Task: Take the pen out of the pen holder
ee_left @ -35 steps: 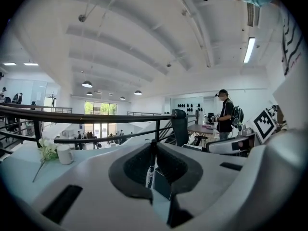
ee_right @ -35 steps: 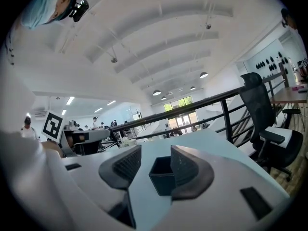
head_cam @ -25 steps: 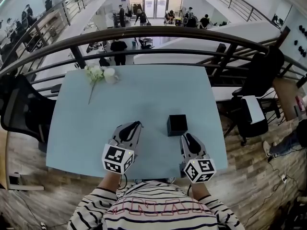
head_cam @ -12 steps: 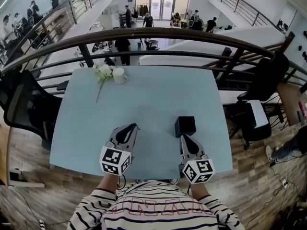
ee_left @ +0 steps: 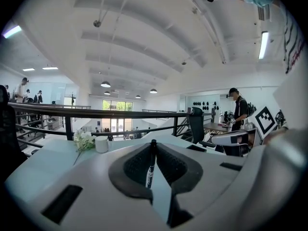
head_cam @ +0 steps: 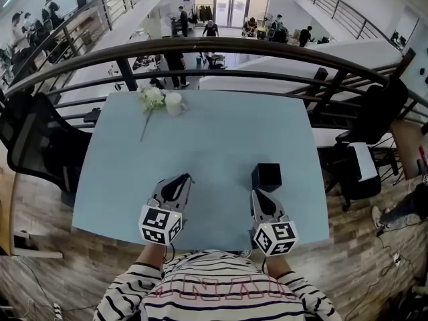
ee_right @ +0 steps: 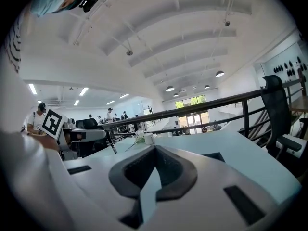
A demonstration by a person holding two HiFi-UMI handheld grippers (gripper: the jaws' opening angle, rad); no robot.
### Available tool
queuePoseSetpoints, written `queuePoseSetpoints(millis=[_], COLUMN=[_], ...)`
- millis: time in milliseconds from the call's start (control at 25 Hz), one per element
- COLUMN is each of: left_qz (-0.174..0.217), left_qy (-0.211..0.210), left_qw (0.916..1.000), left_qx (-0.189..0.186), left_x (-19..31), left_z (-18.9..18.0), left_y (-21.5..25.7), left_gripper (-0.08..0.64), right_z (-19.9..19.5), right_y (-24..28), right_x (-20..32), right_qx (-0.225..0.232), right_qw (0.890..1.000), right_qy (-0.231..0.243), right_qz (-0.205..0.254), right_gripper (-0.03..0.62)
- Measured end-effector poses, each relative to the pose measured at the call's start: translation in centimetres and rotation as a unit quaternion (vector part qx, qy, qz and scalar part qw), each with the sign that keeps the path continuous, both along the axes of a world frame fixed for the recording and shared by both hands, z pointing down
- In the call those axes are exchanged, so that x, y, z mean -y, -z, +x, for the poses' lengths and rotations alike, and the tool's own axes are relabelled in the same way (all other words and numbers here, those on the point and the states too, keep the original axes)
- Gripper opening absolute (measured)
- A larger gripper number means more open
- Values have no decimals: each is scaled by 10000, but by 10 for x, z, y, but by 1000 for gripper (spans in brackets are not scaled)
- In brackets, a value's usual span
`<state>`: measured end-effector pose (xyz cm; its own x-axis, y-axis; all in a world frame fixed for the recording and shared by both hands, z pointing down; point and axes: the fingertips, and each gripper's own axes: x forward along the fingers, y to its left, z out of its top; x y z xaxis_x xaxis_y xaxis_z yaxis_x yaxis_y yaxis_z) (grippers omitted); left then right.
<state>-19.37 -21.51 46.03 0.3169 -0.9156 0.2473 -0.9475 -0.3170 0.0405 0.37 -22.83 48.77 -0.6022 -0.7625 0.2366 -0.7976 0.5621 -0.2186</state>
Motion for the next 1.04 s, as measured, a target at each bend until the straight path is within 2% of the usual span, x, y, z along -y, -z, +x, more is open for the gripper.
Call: queuePoseSetpoints(millis=[400,1040], left_qz=[-56,-102], left_qy=[121,157], left_qw=[9999,9997], left_qx=[-71,-129], left_x=[-2,-6], left_z=[-18,-18], left_y=[-10,-18], left_gripper=[52,51], right_z=[-15,-17], right_y=[-8,-10], right_x=[4,3], right_qx=[-119,-166], right_qw=[9999,9998], right_qy=[46,61], right_qz=[-41,-37], right_gripper=[26,26])
